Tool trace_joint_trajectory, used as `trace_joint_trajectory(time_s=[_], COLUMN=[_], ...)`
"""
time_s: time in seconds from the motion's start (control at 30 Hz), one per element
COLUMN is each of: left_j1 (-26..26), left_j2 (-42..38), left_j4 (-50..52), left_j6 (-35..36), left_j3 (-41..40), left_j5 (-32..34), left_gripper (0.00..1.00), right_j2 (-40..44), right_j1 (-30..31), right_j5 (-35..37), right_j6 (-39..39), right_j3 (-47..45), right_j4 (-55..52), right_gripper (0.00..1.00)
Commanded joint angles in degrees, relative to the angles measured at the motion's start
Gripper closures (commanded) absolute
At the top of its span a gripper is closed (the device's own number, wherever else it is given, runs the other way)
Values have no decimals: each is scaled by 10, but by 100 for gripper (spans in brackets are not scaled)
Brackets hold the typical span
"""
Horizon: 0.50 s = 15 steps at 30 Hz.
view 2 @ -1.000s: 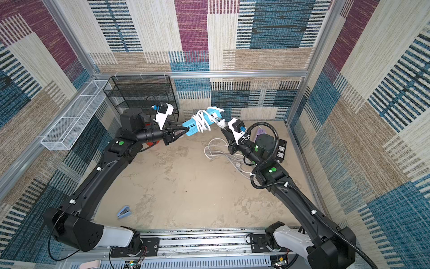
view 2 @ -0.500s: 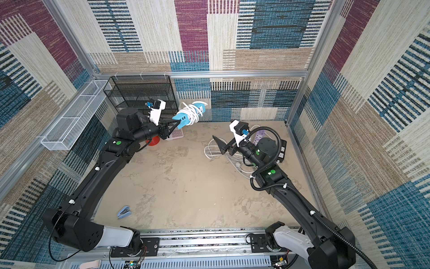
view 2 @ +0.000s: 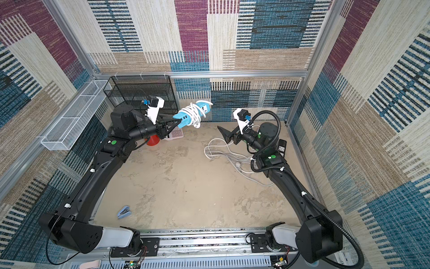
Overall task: Unwrap the cord wrapped around the power strip
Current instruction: Unwrap the power cord from the power strip.
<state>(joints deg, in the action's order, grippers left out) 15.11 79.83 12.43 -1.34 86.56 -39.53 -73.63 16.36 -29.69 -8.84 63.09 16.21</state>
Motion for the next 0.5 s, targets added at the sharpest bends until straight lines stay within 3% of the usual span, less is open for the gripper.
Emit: trace_joint_trajectory(time_s=[0.0,0.47], left_j1=[0,-6], left_j2=[-8,-14], left_j4=[-40,-79], left_j6=[-15,-49], left_j3=[8,4], left_j5=[-62,-172], left_gripper=[100,100], right_j2=[-25,-82], right_j1=[-7,-12], right_j5=[-43,-120], right_j6=[3,50], right_j3=[17,19], right_j4=[0,91], right_gripper=[2,2])
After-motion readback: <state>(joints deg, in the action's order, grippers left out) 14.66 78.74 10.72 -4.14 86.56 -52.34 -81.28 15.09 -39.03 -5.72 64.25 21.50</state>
